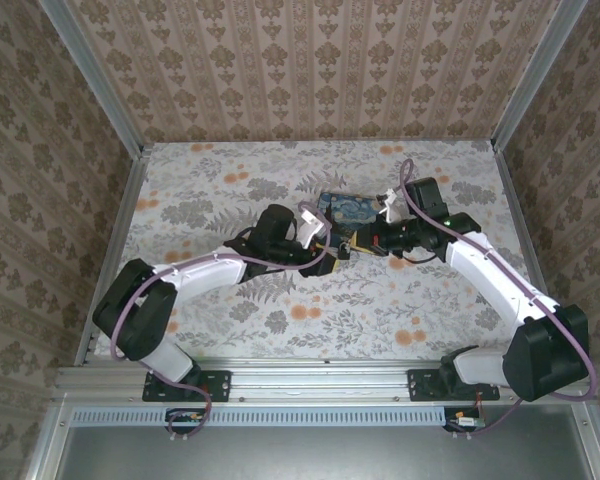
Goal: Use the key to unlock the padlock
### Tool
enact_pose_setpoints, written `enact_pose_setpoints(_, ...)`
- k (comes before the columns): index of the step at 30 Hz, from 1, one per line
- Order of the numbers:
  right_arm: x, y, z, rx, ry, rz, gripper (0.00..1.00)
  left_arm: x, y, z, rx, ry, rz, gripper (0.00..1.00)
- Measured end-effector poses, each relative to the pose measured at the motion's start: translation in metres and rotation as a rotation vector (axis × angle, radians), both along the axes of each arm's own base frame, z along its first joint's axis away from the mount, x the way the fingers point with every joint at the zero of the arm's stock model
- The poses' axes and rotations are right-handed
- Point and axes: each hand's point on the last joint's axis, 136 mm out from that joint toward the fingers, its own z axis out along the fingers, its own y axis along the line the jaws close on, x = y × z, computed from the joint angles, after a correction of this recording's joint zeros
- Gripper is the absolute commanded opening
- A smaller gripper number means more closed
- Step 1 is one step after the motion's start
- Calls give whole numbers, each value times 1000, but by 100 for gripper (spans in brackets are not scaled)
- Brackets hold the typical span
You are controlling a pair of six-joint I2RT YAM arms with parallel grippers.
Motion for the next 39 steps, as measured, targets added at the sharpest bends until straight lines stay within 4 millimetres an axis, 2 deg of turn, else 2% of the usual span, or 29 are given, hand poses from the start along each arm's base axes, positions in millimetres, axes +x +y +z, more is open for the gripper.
enact_pose_setpoints(8,-8,13,6,42,18,38,0,-2,-8,8,-57,-16,-43,26)
enact_pose_setpoints(11,-10,15,6,44,19,44,0,0,-8,11,-68,-24,-44,24)
enact_pose_setpoints(15,-10,15,6,44,19,46,0,1,-8,13,-84,-30,-45,15)
enact_pose_setpoints(22,-10,15,6,44,21,46,1,-7,-3,8,-93,-20,-65,9)
enact_pose_setpoints(29,-8,15,1,39,34,45,1,-14,-1,18,-124,-35,-88,10)
enact_pose_setpoints(37,-7,16,-3,35,45,45,1,-13,-2,25,-142,-57,-88,9)
enact_pose_setpoints(38,-7,16,-3,35,45,45,1,-12,-1,25,-142,-58,-85,11)
enact_pose_setpoints(39,-7,16,-3,36,45,45,1,-11,-1,26,-143,-60,-83,17)
